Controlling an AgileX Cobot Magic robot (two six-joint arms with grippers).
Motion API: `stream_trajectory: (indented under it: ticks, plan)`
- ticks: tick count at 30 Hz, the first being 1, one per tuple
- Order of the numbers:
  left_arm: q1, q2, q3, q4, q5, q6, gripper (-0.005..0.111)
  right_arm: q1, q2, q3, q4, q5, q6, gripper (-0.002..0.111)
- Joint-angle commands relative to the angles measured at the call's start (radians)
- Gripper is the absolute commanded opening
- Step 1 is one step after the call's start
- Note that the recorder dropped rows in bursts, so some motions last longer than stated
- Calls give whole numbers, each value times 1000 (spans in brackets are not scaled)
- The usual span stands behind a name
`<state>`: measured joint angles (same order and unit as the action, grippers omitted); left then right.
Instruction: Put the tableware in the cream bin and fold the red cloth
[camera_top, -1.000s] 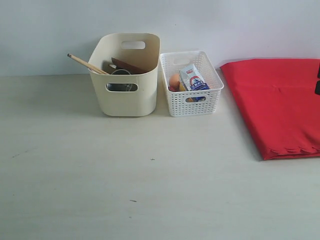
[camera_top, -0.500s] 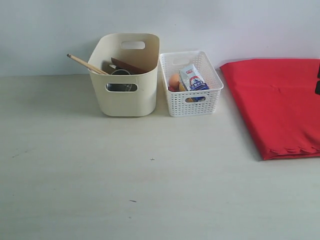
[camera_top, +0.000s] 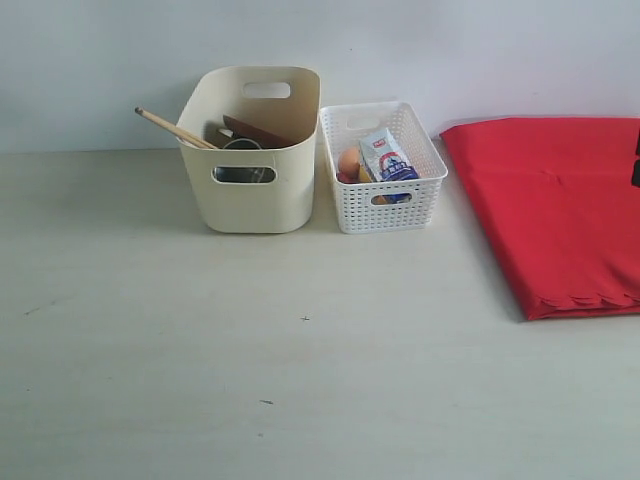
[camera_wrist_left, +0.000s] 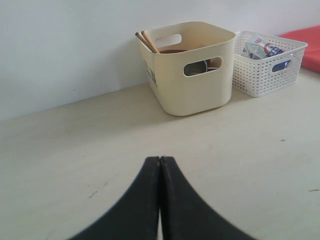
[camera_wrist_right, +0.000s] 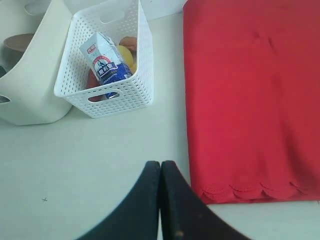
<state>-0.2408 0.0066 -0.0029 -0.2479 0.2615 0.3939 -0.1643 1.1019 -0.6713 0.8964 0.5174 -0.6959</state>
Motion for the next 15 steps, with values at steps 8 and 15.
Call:
stream_trajectory:
  ticks: [8, 15]
  plan:
    - [2, -7, 3, -1, -4, -5, 0, 2, -8, 79, 322, -123, -338, 0]
    - [2, -7, 3, -1, -4, -7, 0, 2, -8, 64, 360, -128, -463, 0]
